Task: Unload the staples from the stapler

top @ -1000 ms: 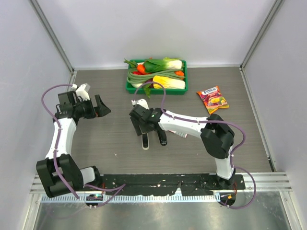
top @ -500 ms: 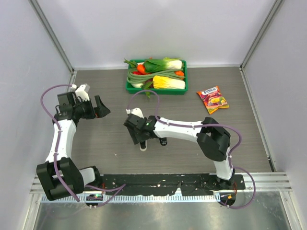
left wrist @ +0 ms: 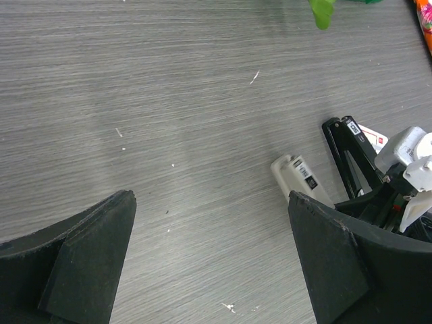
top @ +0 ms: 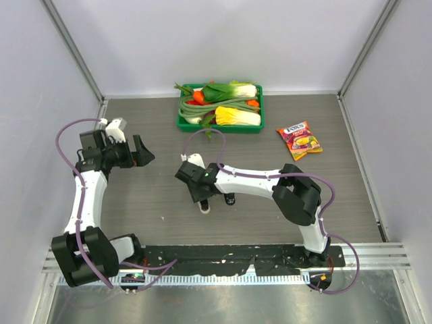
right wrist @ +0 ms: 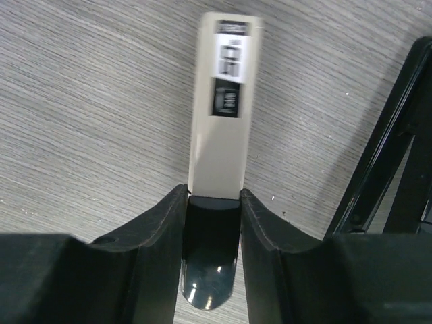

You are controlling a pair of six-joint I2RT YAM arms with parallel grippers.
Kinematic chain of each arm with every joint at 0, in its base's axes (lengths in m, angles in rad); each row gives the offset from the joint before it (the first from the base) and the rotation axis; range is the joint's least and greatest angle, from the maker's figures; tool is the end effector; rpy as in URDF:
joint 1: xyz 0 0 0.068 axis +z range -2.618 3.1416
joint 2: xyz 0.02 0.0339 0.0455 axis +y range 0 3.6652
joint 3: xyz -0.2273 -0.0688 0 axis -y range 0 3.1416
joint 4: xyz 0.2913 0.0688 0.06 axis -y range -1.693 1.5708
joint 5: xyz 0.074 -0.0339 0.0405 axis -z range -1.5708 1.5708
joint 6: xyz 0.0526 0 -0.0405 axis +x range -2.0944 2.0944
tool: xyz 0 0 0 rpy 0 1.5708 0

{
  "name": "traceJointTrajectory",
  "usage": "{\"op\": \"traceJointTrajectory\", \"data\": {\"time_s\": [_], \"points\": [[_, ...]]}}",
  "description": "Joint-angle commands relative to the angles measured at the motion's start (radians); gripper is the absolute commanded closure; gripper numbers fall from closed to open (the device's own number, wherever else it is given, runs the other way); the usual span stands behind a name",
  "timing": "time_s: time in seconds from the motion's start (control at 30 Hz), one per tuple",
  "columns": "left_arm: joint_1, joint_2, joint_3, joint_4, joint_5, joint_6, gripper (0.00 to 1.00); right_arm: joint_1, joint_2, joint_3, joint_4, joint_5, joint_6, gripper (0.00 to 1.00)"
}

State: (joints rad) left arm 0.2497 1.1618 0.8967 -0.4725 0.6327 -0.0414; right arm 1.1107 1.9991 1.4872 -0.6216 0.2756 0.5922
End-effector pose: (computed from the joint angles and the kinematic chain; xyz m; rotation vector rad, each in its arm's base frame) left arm 0.3106 0.0471 0.2253 -0.0038 2.2092 -0.6112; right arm 0.2129 0.3973 0.1170 -0.5988 2.5756 0.2003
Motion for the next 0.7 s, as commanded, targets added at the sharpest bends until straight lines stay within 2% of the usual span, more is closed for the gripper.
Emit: {"op": "traceJointTrajectory", "data": {"time_s": [0.0,0.23,0.33,0.43,0.5,0.57,0.6,0.67], "points": [[-0.01,-0.028,0.002,-0.002,0.002,0.015,0.0,0.001,-0.036,0.004,0.02,0.005,0.026,0.62],[-0.026,-0.039,0.024,-0.02,0.05,-0.003,0.0,-0.011,-0.052,0.067,0.115,-0.007,-0.009,0.81],[-0.026,-0.021,0.071,-0.069,0.114,-0.008,0.0,-0.057,-0.092,0.073,0.216,-0.024,-0.008,0.85],[-0.024,0.001,0.114,-0.112,0.198,-0.002,0.0,-0.141,-0.179,0.013,0.377,-0.108,0.053,0.86],[-0.024,0.004,0.119,-0.117,0.267,-0.006,0.0,-0.184,-0.227,-0.078,0.552,-0.168,0.122,0.86],[-0.021,-0.008,0.079,-0.083,0.431,-0.023,0.0,-0.228,-0.281,-0.143,0.687,-0.231,0.155,0.86],[-0.02,-0.031,0.052,0.002,0.474,-0.043,0.0,-0.235,-0.298,-0.157,0.715,-0.24,0.173,0.86],[-0.02,-0.051,-0.046,0.172,0.559,-0.243,0.0,-0.252,-0.336,-0.18,0.782,-0.262,0.182,0.86]]}}
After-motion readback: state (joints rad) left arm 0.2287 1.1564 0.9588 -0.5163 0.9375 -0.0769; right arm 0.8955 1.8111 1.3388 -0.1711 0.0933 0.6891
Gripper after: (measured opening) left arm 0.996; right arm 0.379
